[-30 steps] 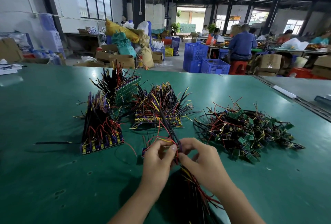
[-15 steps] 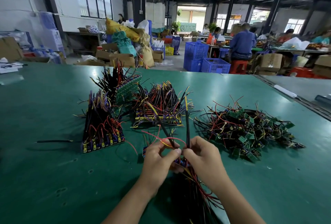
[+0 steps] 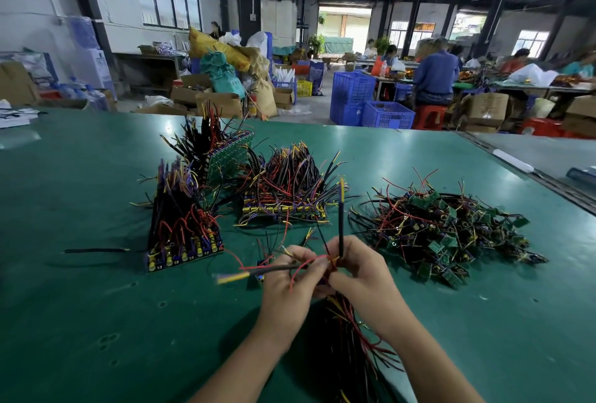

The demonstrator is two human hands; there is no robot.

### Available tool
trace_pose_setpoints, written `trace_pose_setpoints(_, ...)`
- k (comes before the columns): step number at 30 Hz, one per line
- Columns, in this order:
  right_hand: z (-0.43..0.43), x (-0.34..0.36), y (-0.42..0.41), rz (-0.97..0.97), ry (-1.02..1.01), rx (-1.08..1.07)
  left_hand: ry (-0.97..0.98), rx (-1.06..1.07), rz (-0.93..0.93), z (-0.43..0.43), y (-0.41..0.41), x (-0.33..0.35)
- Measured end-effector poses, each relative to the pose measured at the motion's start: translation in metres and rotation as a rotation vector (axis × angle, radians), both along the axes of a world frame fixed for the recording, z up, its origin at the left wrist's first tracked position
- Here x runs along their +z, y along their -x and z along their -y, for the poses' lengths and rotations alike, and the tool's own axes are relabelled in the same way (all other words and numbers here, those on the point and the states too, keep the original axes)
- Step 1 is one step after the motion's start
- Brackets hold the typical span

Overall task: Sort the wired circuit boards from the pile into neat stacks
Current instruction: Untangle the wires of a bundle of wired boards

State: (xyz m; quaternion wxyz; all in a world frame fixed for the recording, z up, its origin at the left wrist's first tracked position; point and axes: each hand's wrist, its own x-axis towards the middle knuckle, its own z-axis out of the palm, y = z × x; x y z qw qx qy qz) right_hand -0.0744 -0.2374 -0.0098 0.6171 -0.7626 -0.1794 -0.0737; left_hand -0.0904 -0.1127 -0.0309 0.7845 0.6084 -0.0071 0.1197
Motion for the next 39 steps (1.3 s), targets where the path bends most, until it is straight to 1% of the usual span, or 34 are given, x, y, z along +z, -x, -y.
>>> trace_pose_setpoints(3, 0.001, -0.001, 0.001, -0.033, -0.002, -0.006, 0.014, -0.048, -0.031, -0.005, -0.001, 0.000)
trace_pose_setpoints(6, -0.002, -0.002, 0.001, -0.063, -0.043, -0.107, 0.023, -0.106, -0.060, -0.005, -0.001, 0.002)
trace_pose_setpoints(10, -0.004, -0.005, 0.000, 0.013, 0.067, -0.281, 0.026, -0.089, -0.072, -0.002, 0.000, 0.004)
trace_pose_setpoints(13, -0.004, -0.006, -0.002, -0.009, 0.081, -0.351, 0.011, -0.089, -0.050, -0.002, 0.000, 0.003)
trace_pose_setpoints(14, -0.004, -0.006, -0.003, -0.052, 0.037, -0.356, -0.004, -0.094, -0.039, -0.001, 0.001, 0.002)
trace_pose_setpoints(17, 0.001, -0.001, -0.006, -0.252, -0.241, -0.289, -0.006, -0.116, -0.010, -0.002, 0.001, 0.000)
trace_pose_setpoints(18, 0.002, 0.001, -0.006, -0.290, -0.297, -0.257, 0.008, -0.122, -0.007, -0.002, 0.001, 0.000)
trace_pose_setpoints(20, 0.003, 0.003, -0.005, -0.308, -0.323, -0.208, 0.023, -0.103, -0.008, 0.000, 0.002, 0.000)
trace_pose_setpoints(22, 0.001, 0.001, -0.005, -0.290, -0.315, -0.189, -0.016, -0.018, -0.004, 0.003, 0.001, -0.001)
trace_pose_setpoints(24, -0.001, -0.003, -0.006, -0.261, -0.270, -0.219, -0.073, 0.077, 0.044, 0.006, 0.000, 0.000)
trace_pose_setpoints(27, -0.002, -0.007, -0.008, -0.160, -0.032, -0.303, -0.151, 0.114, 0.165, 0.010, 0.001, 0.001)
trace_pose_setpoints(29, -0.002, -0.006, -0.006, -0.093, 0.097, -0.346, -0.145, 0.120, 0.187, 0.013, 0.002, 0.000)
trace_pose_setpoints(31, -0.002, -0.002, -0.004, -0.082, 0.225, -0.349, -0.170, 0.181, 0.228, 0.015, 0.002, -0.002)
trace_pose_setpoints(33, -0.002, 0.000, -0.003, -0.106, 0.339, -0.301, -0.197, 0.272, 0.267, 0.017, 0.003, -0.007)
trace_pose_setpoints(36, -0.005, 0.000, -0.001, -0.083, 0.394, -0.306, -0.153, 0.281, 0.213, 0.020, 0.001, -0.009)
trace_pose_setpoints(39, -0.007, -0.002, 0.000, -0.012, 0.395, -0.357, -0.181, 0.275, 0.092, 0.023, -0.007, -0.011)
